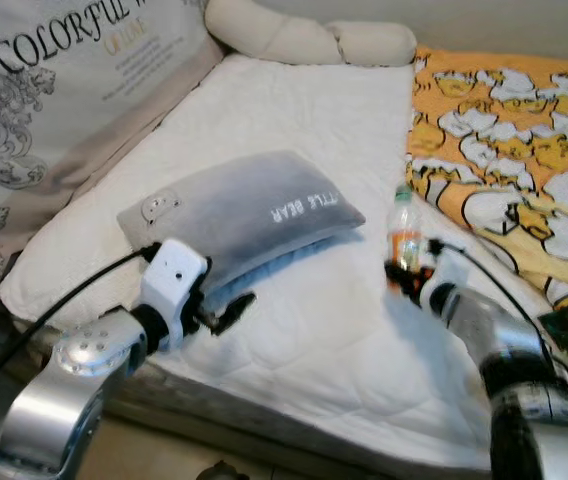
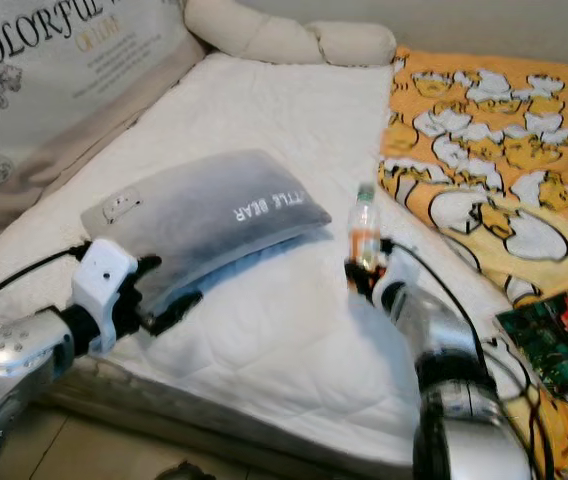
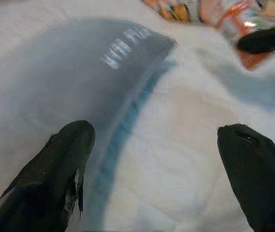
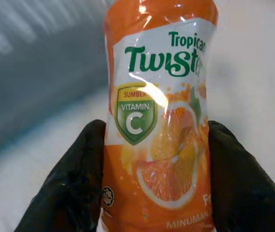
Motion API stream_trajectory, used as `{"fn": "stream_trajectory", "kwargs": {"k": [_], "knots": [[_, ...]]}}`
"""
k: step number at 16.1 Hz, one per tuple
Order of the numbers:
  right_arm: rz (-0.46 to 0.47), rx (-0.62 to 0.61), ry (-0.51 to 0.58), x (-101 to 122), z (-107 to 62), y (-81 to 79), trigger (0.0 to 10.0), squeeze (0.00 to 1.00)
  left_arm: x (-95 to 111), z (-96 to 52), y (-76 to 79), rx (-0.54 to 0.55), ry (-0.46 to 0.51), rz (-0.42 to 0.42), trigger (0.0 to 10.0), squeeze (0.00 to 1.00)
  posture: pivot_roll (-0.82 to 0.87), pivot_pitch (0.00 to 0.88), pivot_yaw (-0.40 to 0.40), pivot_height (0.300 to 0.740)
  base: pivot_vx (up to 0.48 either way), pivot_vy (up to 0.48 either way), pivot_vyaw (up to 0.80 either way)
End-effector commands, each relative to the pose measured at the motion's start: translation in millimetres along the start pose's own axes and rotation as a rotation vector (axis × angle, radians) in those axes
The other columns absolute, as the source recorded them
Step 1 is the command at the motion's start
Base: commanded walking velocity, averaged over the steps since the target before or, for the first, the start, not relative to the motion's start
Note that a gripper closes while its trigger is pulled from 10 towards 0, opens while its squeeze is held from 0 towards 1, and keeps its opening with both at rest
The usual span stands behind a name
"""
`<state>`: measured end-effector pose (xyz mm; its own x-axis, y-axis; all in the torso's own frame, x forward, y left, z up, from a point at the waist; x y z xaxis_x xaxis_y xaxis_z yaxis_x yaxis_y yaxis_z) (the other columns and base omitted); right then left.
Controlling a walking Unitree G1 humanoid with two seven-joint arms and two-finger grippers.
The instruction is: Clean up the room
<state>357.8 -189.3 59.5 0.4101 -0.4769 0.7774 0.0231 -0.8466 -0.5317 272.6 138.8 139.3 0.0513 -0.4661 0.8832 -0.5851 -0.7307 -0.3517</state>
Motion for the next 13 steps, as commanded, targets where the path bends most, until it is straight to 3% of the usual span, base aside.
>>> {"fn": "stream_trajectory", "kwargs": {"k": [1, 2, 4, 7, 9, 11, 13], "knots": [[0.024, 0.171, 0.207, 31, -21.3, -31.9, 7.6, 0.0, 1, 0.6, -9.6, 0.088, 0.008, -0.019, 10.0, 0.0, 0.07, 0.0, 0.029, 0.74, 0.0, 0.0, 0.0], [0.049, 0.249, 0.265, 34, -39.6, -47.0, 10.0, 0.0, 5, 2.3, -14.1, 0.148, 0.024, -0.053, 10.0, 0.0, 0.06, 0.0, 0.038, 0.74, 0.0, 0.0, 0.0], [0.142, 0.347, 0.254, 25, -65.5, -73.5, 10.0, 0.0, 17, 1.5, -18.6, 0.242, 0.077, -0.069, 10.0, 0.0, 0.04, 0.0, 0.046, 0.74, 0.0, 0.0, 0.4], [0.082, 0.406, 0.236, 10, -91.6, -98.9, 10.0, 0.0, 11, -9.0, -27.4, 0.389, 0.06, -0.106, 10.0, 0.0, 0.04, 0.0, 0.044, 0.74, 0.0, 0.0, 0.8], [0.031, 0.366, 0.25, 8, -96.2, -98.5, 10.0, 0.0, 6, -11.5, -28.8, 0.422, 0.036, -0.106, 10.0, 0.0, 0.05, 0.0, 0.031, 0.74, 0.0, 0.0, 0.8], [-0.002, 0.342, 0.199, 0, -97.4, -96.3, 10.0, 0.0, 5, -10.6, -27.2, 0.414, 0.025, -0.057, 10.0, 0.0, 0.05, 0.0, 0.027, 0.74, 0.0, 0.0, 0.8], [-0.077, 0.298, 0.151, -9, -96.9, -91.6, 10.0, 0.0, 3, -12.4, -20.6, 0.412, 0.019, -0.064, 10.0, 0.0, 0.05, 0.0, 0.015, 0.74, 0.0, 0.0, 0.8]]}}
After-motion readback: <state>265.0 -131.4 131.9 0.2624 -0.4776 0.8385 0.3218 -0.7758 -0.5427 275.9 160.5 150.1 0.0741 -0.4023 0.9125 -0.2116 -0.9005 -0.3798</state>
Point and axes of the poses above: a point about 5 cm out from each wrist's last joint towards the gripper, its own z axis pointing out of the wrist towards the gripper, its own x axis along the axis of the wrist's last joint, y = z × x, the point moved 4 cm from there along z, pointing out of the wrist towards the gripper, and after that the axes turned 13 degrees about z, right-handed, at the moved point
